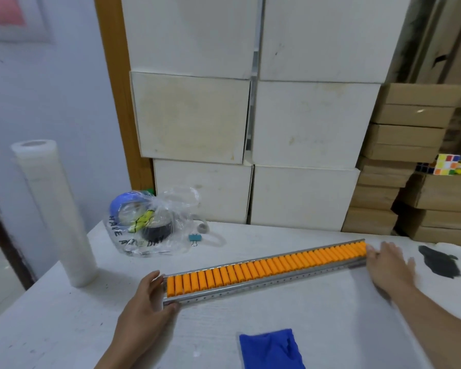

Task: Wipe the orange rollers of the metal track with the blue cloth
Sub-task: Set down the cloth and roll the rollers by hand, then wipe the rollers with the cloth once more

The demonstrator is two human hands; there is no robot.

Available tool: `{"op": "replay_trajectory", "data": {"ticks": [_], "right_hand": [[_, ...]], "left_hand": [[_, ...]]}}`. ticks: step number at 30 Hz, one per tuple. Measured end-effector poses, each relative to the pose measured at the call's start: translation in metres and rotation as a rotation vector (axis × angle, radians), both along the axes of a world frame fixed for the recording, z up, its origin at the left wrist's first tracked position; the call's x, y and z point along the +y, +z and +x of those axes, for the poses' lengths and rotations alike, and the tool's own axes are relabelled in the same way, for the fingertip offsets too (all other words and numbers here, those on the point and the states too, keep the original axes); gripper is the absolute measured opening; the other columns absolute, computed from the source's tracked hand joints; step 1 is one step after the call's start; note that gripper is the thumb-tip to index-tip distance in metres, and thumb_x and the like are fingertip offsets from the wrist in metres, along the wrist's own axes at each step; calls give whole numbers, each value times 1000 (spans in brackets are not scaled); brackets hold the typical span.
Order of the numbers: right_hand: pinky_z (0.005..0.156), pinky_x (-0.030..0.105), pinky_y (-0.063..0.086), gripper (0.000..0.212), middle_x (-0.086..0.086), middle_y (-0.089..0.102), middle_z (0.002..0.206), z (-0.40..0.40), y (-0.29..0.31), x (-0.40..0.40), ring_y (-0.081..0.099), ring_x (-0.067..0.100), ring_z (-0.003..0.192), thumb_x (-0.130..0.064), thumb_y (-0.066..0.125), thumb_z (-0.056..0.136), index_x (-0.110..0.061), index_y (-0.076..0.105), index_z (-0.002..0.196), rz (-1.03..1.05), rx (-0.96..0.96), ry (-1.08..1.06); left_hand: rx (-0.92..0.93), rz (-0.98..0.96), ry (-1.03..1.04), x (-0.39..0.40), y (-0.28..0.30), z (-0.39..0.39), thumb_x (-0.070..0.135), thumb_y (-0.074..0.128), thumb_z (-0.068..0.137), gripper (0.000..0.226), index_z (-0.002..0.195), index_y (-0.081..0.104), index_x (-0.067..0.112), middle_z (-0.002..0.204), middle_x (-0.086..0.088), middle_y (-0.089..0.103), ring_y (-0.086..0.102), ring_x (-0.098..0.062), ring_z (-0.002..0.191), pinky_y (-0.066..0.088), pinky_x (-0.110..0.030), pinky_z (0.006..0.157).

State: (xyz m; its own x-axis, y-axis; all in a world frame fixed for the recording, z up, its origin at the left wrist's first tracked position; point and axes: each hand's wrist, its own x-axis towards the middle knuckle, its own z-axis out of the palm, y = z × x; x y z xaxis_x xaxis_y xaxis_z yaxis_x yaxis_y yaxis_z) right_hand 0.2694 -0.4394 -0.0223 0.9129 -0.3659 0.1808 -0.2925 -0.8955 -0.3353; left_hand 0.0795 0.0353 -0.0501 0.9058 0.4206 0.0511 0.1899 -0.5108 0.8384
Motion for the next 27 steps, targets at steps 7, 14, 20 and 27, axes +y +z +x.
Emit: {"op": "replay_trajectory", "data": {"ticks": [7, 14, 20, 27], "right_hand": [[78, 25, 49, 19, -14, 67, 95, -151, 47, 136, 60, 3, 88, -37, 46, 94, -31, 64, 91, 235, 5, 614], [114, 23, 6, 110, -4, 5, 160, -200, 0, 166, 8, 11, 146, -78, 0, 55, -24, 13, 150, -160, 530, 1077], [78, 4, 38, 52, -46, 55, 94, -205, -23, 148, 60, -15, 91, -58, 6, 94, -62, 57, 89, -111, 32, 966], [63, 10, 46, 28, -20, 62, 98, -173, 32, 204, 57, -4, 86, -23, 48, 96, -33, 55, 122, 782, -256, 540]], "left_hand": [[-1, 45, 9, -1, 1, 0, 36, 78, 66, 79, 134, 37, 34, 132, 14, 55, 51, -14, 119, 42, -38, 96], [-10, 134, 10, -4, 4, -2, 32, 75, 70, 71, 132, 42, 31, 131, 11, 55, 53, -17, 116, 43, -36, 91], [-7, 138, -3, -6, 8, -4, 32, 75, 71, 72, 134, 40, 30, 132, 9, 55, 53, -17, 117, 43, -36, 91], [2, 98, -7, -8, 12, -4, 28, 75, 73, 87, 144, 25, 31, 138, 12, 51, 48, -17, 124, 41, -38, 97]]}}
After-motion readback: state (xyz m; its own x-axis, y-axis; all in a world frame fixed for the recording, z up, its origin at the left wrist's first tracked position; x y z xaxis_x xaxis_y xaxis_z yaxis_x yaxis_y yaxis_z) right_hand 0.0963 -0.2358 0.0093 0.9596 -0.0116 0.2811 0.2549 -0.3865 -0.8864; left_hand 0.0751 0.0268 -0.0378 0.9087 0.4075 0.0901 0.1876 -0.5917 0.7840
